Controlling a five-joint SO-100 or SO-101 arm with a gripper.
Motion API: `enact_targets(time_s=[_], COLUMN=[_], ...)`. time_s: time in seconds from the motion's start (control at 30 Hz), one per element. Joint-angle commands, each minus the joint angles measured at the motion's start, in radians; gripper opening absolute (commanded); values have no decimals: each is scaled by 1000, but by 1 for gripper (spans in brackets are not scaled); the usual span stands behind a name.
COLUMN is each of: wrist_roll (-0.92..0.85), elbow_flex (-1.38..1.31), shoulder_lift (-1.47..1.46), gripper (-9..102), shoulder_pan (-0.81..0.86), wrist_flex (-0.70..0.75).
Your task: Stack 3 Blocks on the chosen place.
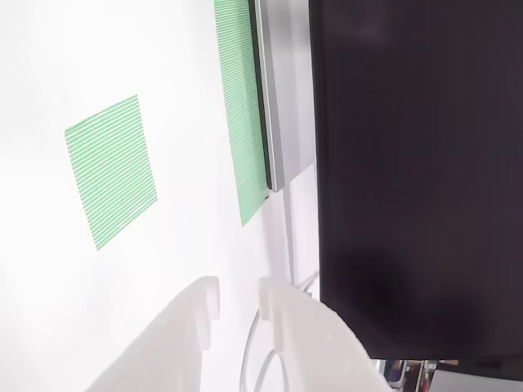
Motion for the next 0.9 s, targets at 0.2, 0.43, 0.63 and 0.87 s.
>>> enact_targets(time_s=[0.2, 0.43, 0.63, 0.87], wrist_roll=[-8, -25, -241, -776], elbow_flex=[-249, -727, -1075, -1410], shoulder_lift=[-339, -868, -1146, -1391], gripper=[1, 1, 1, 1], shoulder_pan=[32, 212, 342, 500], wrist_flex=[-43, 75, 341, 709])
